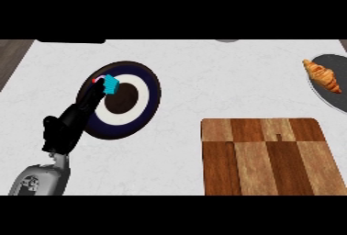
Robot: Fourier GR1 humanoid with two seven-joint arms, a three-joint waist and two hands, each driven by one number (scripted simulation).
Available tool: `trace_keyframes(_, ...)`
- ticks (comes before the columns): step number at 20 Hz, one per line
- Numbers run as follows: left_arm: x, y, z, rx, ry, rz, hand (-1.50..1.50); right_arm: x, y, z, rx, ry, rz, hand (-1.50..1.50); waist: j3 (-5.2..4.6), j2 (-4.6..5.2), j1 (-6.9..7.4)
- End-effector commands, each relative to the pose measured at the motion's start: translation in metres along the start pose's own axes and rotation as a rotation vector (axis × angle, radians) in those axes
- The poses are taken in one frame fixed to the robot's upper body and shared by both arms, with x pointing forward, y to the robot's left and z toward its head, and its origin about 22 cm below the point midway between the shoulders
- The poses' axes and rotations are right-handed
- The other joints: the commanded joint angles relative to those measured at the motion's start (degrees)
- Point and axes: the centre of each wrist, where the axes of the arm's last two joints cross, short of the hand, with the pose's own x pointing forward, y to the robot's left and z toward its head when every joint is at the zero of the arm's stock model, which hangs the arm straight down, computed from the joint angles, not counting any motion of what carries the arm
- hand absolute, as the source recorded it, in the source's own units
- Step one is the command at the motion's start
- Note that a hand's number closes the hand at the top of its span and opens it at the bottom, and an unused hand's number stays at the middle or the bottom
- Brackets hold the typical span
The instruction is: Pick the croissant from the cutting board and place it in the pan
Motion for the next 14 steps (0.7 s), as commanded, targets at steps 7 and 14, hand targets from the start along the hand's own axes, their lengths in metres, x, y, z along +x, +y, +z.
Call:
trace_keyframes(7, 0.006, -0.016, 0.002, -0.006, 0.003, 0.007, 0.0, -0.04, -0.026, 0.053, 0.031, -0.036, -0.048, -1.5, -0.08, -0.52, -0.64)
trace_keyframes(14, 0.01, 0.008, 0.001, -0.004, 0.011, -0.004, 0.0, -0.057, -0.013, 0.071, 0.021, -0.063, -0.047, -1.5, -0.17, -0.71, -0.75)
